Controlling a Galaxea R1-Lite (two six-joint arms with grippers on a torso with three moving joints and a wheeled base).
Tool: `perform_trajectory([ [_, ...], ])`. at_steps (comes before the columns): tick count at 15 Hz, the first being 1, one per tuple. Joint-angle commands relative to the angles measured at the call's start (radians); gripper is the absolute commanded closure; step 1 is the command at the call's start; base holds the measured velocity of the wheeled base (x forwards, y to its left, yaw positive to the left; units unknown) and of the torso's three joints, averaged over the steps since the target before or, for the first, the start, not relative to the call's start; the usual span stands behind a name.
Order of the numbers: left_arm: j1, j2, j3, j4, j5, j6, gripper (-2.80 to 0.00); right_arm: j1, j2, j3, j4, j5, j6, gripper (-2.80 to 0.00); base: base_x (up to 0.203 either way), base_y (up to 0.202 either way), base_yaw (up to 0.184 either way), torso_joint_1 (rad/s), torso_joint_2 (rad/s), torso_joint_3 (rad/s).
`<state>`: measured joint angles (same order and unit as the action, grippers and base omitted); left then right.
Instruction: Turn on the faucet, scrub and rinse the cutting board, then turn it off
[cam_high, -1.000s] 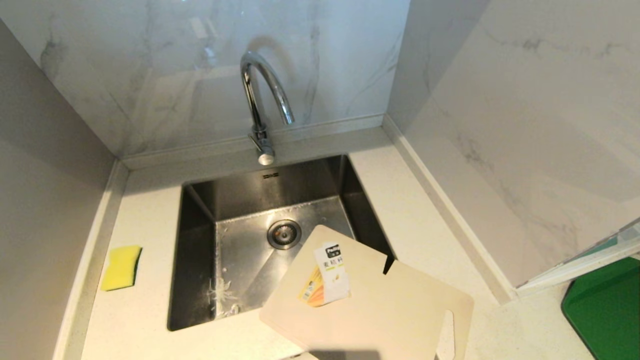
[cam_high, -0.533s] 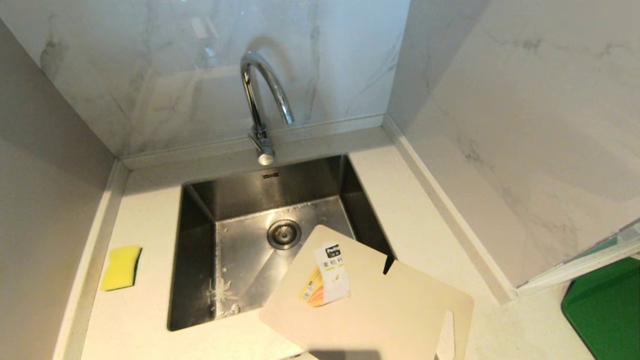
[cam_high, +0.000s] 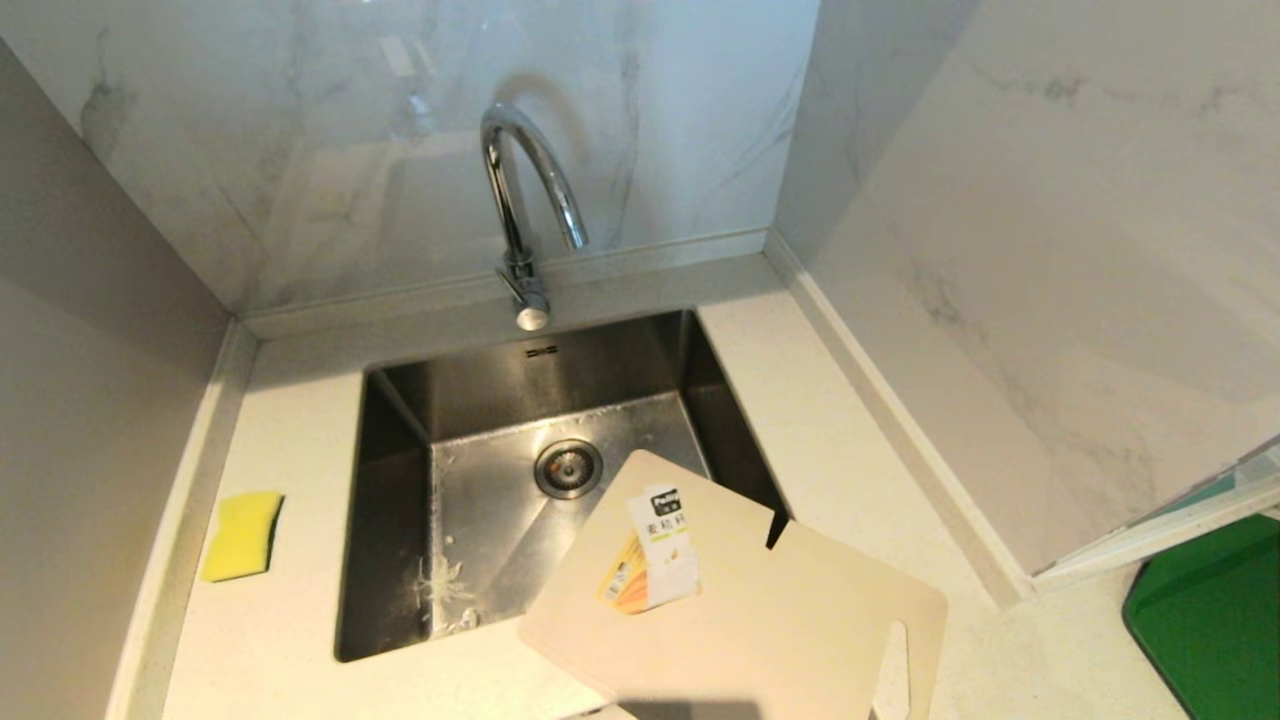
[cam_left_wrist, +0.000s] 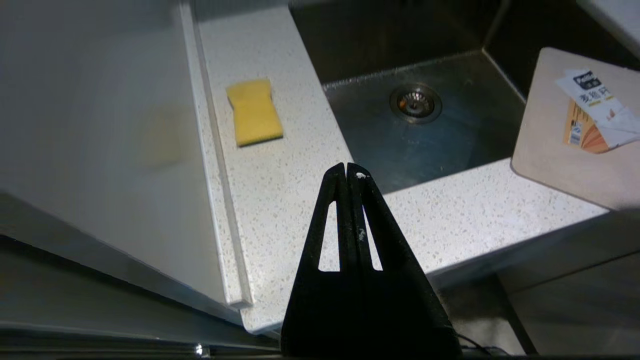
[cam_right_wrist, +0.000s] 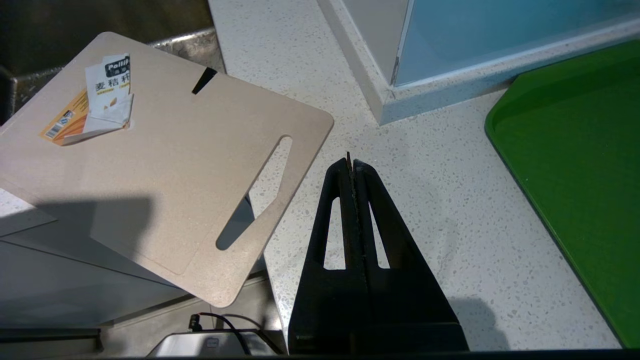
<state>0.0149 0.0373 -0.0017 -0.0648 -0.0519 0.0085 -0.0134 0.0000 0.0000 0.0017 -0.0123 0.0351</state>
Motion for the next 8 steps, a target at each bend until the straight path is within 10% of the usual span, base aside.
perform_trajectory([
  [1, -0.001, -0.040, 0.003, -0.002, 0.001, -0.008, 0.00, 0.000, 0.000, 0.002, 0.000, 0.000, 0.000, 0.00, 0.000, 0.000, 0.000, 0.000, 0.00, 0.000],
  [8, 0.000, -0.040, 0.003, 0.014, 0.061, -0.169, 0.00, 0.000, 0.000, 0.002, 0.000, 0.000, 0.000, 0.00, 0.000, 0.000, 0.000, 0.000, 0.00, 0.000],
])
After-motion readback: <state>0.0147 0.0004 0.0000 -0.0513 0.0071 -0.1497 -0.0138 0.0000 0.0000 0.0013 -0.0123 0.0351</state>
